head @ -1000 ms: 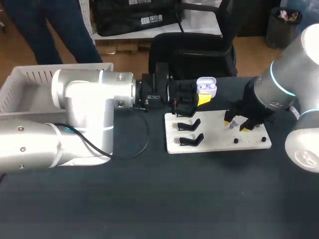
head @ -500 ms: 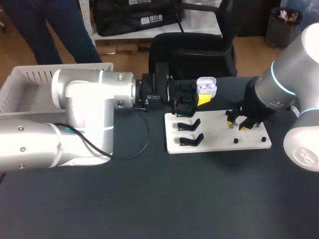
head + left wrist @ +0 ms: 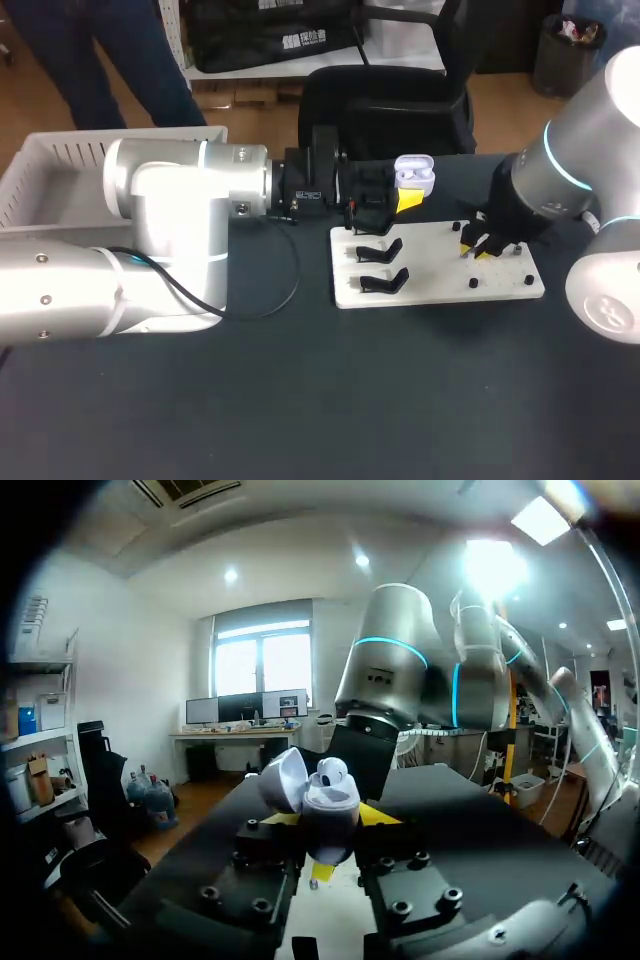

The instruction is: Pick up each earbud case from the left stands, insert the matching earbuds, close the lid, and place the case in the box.

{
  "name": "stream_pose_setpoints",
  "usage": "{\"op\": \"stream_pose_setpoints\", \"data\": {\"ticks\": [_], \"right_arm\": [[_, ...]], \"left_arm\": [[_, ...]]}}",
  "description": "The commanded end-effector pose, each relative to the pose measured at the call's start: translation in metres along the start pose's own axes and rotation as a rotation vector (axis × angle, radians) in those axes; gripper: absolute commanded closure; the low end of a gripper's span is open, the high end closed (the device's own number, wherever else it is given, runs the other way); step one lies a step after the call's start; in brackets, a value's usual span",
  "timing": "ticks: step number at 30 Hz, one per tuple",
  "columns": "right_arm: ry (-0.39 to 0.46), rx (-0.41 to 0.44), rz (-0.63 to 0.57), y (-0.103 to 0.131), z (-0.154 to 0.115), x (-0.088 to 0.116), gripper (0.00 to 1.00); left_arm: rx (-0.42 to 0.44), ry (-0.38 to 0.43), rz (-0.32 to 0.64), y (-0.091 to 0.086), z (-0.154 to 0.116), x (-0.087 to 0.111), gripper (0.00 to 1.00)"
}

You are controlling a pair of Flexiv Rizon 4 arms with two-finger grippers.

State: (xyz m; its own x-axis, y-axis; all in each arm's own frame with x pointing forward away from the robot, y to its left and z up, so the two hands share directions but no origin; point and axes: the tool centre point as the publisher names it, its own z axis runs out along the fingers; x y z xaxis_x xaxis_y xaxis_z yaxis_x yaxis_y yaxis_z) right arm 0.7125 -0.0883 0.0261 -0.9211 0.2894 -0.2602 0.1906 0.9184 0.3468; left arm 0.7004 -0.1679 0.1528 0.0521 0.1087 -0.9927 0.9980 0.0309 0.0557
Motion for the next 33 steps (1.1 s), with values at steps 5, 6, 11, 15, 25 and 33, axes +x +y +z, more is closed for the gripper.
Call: {"op": "stream_pose_setpoints", "data": {"ticks": [5, 6, 11, 15, 25, 33], "right_arm": [[-0.005, 0.007, 0.009, -0.001, 0.001, 0.002, 1.00], [-0.005, 0.006, 0.008, 0.000, -0.001, 0.002, 1.00], [0.002, -0.002, -0.016, 0.003, -0.018, 0.001, 1.00], [0.027, 0.012, -0.068, 0.007, -0.036, 0.004, 1.00], [0.118, 0.033, -0.279, 0.025, -0.097, 0.025, 1.00], [0.156, 0.052, -0.400, 0.039, -0.136, 0.045, 1.00]], "left_arm": [[-0.006, -0.007, 0.004, -0.001, 0.000, 0.001, 1.00], [-0.006, -0.007, 0.004, -0.001, 0.000, 0.001, 1.00], [-0.006, -0.007, 0.004, -0.001, 0.000, 0.001, 1.00], [-0.006, -0.007, 0.004, -0.001, 0.000, 0.001, 1.00], [-0.006, -0.007, 0.004, -0.001, 0.000, 0.001, 1.00], [-0.006, -0.007, 0.004, -0.001, 0.000, 0.001, 1.00]]}}
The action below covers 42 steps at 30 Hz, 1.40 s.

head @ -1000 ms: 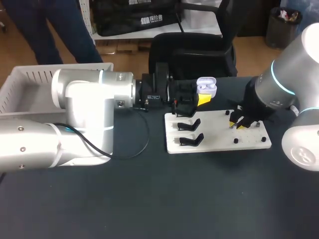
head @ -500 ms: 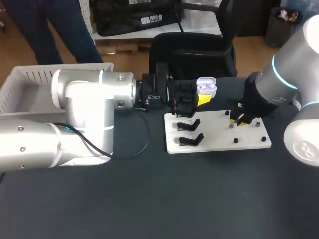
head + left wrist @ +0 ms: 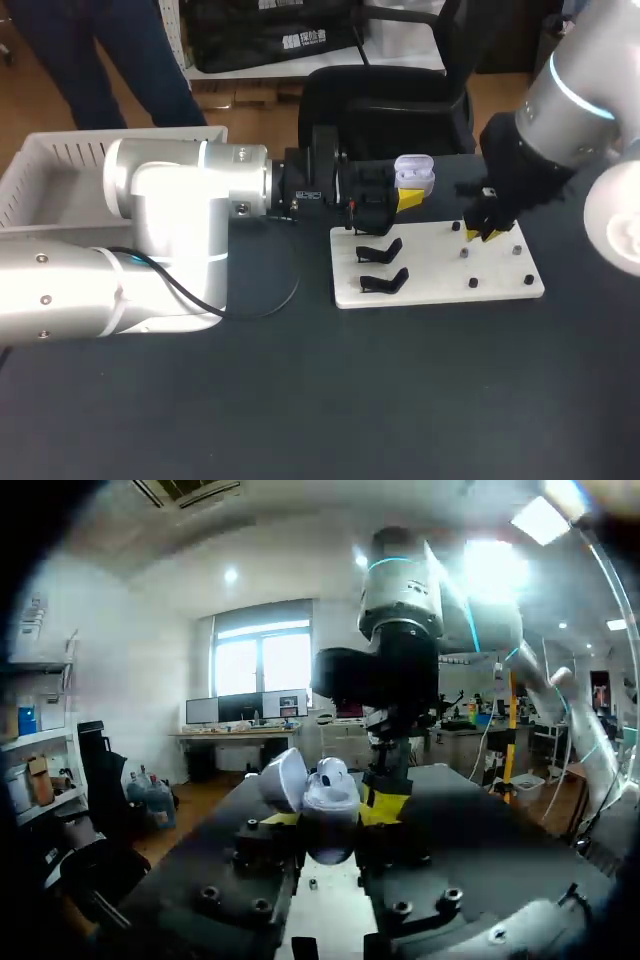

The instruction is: Pick up each earbud case from the left stands, insert the matching earbuds, close the lid, and place the case in the box.

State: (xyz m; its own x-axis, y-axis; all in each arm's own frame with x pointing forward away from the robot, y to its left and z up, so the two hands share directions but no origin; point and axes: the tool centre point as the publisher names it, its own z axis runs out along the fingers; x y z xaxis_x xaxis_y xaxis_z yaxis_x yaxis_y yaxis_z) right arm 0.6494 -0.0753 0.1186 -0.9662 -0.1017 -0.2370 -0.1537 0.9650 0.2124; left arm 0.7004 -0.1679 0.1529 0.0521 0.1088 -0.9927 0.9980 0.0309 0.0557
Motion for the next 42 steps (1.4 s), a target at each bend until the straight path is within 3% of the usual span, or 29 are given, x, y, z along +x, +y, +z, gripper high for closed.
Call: {"op": "stream_pose_setpoints", "data": {"ticks": [1, 9, 17, 31, 42], "right_arm": [[0.024, 0.017, -0.039, 0.011, -0.037, 0.010, 1.00], [0.029, 0.042, -0.135, 0.033, -0.067, 0.014, 1.00], [0.000, 0.025, -0.186, 0.053, -0.082, 0.003, 1.00], [-0.030, 0.024, -0.251, 0.103, -0.079, -0.031, 1.00], [-0.049, 0.031, -0.275, 0.113, -0.070, -0.045, 1.00]], "left_arm": [[-0.006, -0.007, 0.004, -0.001, 0.000, 0.001, 1.00], [-0.006, -0.007, 0.004, -0.001, 0.000, 0.001, 1.00], [-0.006, -0.007, 0.004, -0.001, 0.000, 0.001, 1.00], [-0.006, -0.007, 0.004, -0.001, 0.000, 0.001, 1.00], [-0.006, -0.007, 0.004, -0.001, 0.000, 0.001, 1.00]]}}
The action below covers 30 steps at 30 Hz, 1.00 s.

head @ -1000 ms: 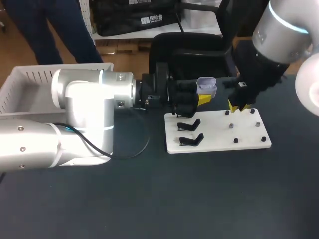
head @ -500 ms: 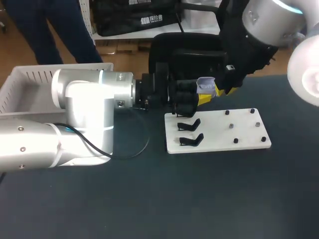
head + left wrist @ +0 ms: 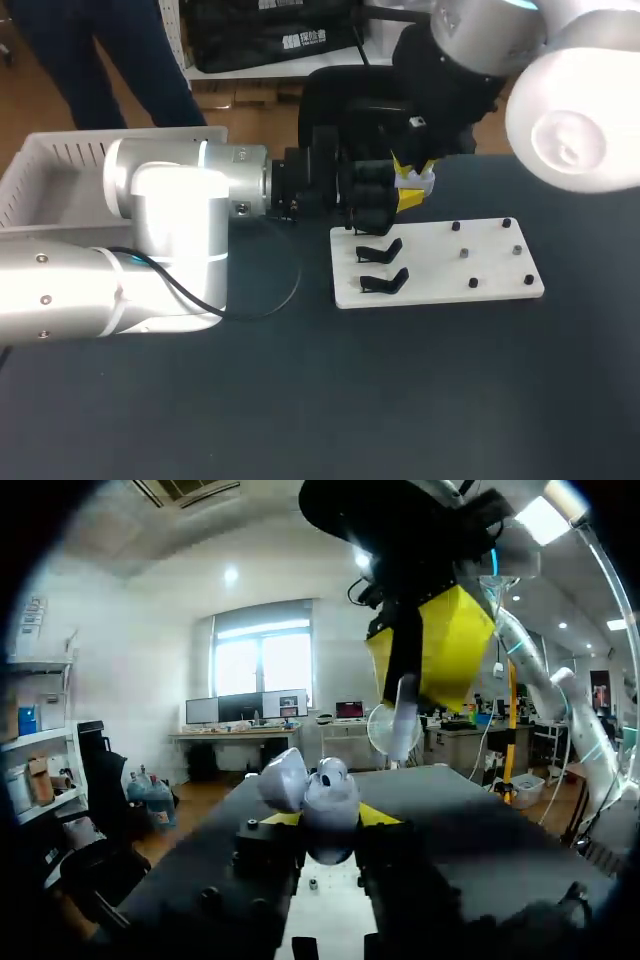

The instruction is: Pick up each earbud case from the left stands, insert the matching earbuds, close the lid, and place the case in the box.

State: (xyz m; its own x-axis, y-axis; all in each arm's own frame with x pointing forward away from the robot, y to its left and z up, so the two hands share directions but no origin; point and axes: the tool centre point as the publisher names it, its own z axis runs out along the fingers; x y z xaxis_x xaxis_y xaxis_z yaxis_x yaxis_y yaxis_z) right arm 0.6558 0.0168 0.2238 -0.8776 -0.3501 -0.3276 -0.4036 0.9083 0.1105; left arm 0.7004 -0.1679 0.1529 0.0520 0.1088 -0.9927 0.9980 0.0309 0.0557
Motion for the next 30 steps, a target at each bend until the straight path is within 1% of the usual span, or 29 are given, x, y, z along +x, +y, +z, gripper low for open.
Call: {"op": "stream_pose_setpoints", "data": {"ticks": [1, 10, 13, 21, 30], "right_arm": [[0.000, 0.006, -0.001, 0.002, 0.007, -0.005, 1.00], [-0.006, 0.012, -0.013, -0.005, 0.009, -0.010, 1.00], [-0.009, 0.015, -0.031, -0.009, 0.009, -0.010, 1.00], [-0.031, -0.010, -0.091, -0.014, 0.011, -0.009, 1.00], [-0.045, 0.027, -0.139, -0.015, 0.014, -0.009, 1.00]], "left_arm": [[-0.006, -0.007, 0.004, -0.001, 0.000, 0.001, 1.00], [-0.006, -0.007, 0.004, -0.001, 0.000, 0.001, 1.00], [-0.006, -0.007, 0.004, -0.001, 0.000, 0.001, 1.00], [-0.006, -0.007, 0.004, -0.001, 0.000, 0.001, 1.00], [-0.006, -0.007, 0.004, -0.001, 0.000, 0.001, 1.00]]}}
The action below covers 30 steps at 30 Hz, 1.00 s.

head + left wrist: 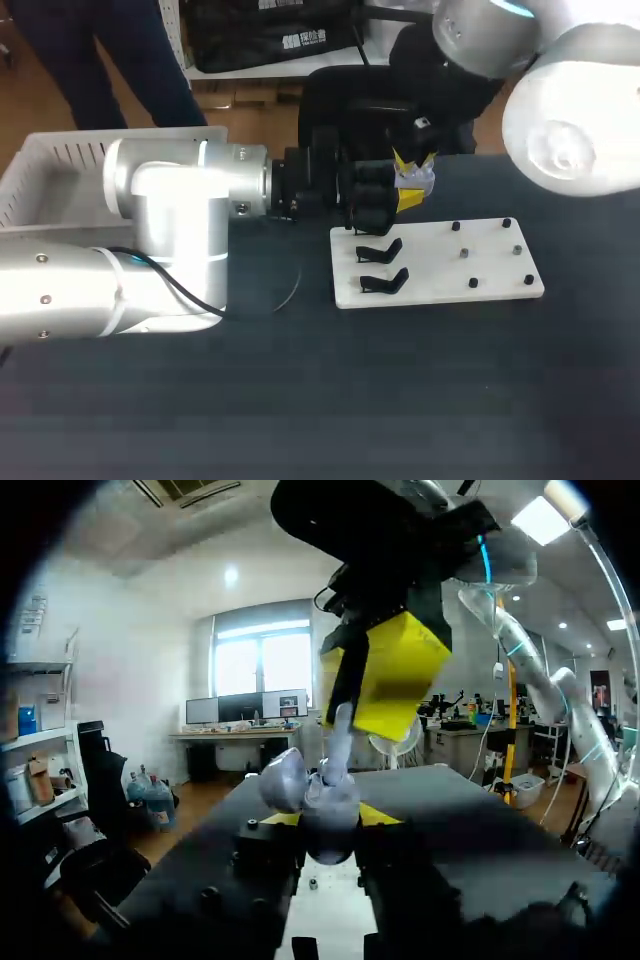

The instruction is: Pick up each earbud case from the left stands, insert the matching earbuds, close the lid, and place the case in the box.

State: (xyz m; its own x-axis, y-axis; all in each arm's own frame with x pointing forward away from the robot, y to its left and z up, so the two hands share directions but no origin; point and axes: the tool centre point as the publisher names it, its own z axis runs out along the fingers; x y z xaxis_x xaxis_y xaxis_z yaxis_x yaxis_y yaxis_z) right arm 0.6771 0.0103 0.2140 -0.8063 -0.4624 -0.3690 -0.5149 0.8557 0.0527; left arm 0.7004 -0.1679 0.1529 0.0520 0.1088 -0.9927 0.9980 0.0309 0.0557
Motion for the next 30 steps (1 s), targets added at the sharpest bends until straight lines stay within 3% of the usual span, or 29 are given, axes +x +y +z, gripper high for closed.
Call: {"op": "stream_pose_setpoints", "data": {"ticks": [1, 30], "right_arm": [[-0.012, 0.019, -0.004, 0.0007, 0.0009, 0.0047, 1.00], [-0.022, 0.031, -0.005, -0.0021, 0.0065, 0.0021, 1.00]], "left_arm": [[-0.006, -0.007, 0.004, -0.0011, 0.0002, 0.0013, 1.00], [-0.006, -0.007, 0.004, -0.0011, 0.0002, 0.0013, 1.00]]}}
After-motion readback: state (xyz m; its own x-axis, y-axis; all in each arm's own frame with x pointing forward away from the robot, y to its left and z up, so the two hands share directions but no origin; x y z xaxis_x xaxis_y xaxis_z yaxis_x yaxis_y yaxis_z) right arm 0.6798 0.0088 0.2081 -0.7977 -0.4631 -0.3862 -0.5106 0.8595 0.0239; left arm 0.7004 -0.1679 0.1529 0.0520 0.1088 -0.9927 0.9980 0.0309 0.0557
